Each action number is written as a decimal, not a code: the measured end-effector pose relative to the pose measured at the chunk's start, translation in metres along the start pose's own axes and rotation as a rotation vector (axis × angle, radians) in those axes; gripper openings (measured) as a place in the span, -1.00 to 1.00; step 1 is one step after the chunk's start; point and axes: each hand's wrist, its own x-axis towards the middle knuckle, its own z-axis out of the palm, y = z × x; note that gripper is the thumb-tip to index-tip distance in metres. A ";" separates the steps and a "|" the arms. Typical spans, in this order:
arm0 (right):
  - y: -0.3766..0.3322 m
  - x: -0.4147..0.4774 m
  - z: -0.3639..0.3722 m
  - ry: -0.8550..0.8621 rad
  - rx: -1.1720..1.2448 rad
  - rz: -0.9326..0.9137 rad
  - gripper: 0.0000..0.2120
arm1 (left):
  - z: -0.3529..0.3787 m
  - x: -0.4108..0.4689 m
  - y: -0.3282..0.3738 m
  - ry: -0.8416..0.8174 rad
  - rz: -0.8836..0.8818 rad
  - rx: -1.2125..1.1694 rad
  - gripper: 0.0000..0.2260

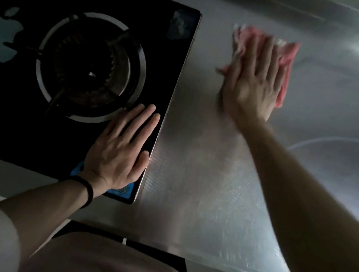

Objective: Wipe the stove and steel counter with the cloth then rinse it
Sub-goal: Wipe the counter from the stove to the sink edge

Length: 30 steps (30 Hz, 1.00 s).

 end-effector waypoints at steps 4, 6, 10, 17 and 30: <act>-0.017 -0.184 0.015 -0.071 -0.021 -0.023 -0.39 | -0.004 0.000 0.001 -0.011 0.006 -0.009 -0.31; -0.023 -0.286 0.021 -0.158 -0.007 -0.004 -0.39 | -0.004 0.000 0.000 -0.004 0.010 -0.016 -0.31; -0.027 -0.361 0.024 -0.216 0.008 0.001 -0.41 | -0.002 -0.001 -0.001 -0.012 0.011 -0.008 -0.31; -0.008 -0.173 0.012 -0.101 0.003 -0.063 -0.38 | -0.001 0.002 0.000 -0.010 0.008 -0.019 -0.32; 0.007 -0.011 -0.004 -0.017 0.013 0.118 -0.39 | 0.006 -0.001 -0.004 0.031 0.023 0.014 -0.32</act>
